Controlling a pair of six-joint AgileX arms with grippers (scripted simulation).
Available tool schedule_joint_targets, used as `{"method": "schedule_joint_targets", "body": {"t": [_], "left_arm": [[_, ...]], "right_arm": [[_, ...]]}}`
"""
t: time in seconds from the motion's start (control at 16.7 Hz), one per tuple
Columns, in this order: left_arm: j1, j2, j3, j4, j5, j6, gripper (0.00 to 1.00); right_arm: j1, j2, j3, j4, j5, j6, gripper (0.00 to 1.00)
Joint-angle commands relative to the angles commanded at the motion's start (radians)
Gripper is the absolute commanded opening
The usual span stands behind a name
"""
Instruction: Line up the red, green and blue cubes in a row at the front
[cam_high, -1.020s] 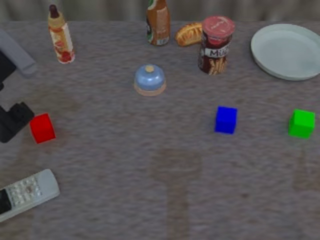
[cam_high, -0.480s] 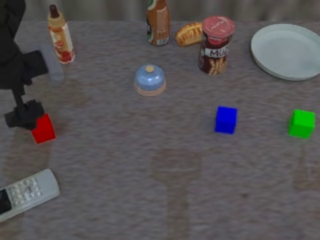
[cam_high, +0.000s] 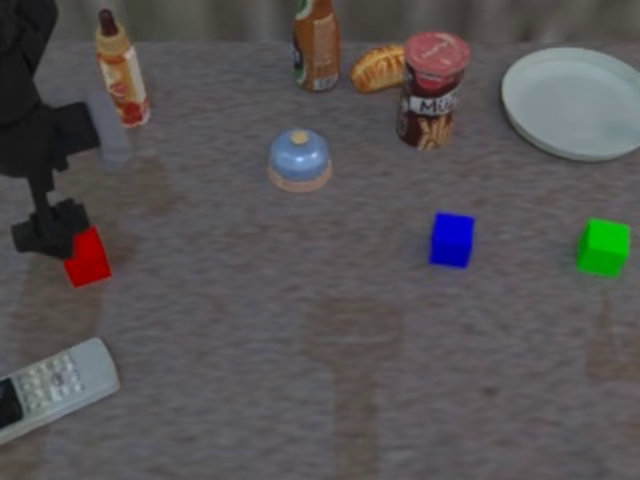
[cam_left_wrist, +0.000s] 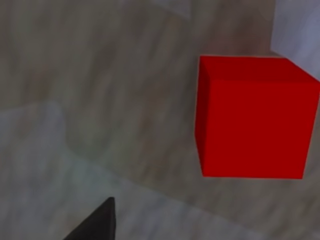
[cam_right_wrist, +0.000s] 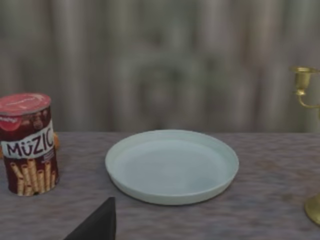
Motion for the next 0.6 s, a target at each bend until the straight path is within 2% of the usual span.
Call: {"method": "schedule_joint_targets", "body": {"t": [0.18, 0.42, 0.6], "left_arm": [[-0.003, 0.029, -0.046, 0.071, 0.000, 0.002, 1.00], [-0.003, 0.099, -0.142, 0.249, 0.001, 0.002, 1.00], [-0.003, 0.128, -0.175, 0.302, 0.001, 0.004, 1.00]], "right_arm": [[0.000, 0.000, 0.000, 0.000, 0.000, 0.000, 1.00], [0.000, 0.000, 0.000, 0.000, 0.000, 0.000, 1.00], [0.000, 0.000, 0.000, 0.000, 0.000, 0.000, 1.00]]}}
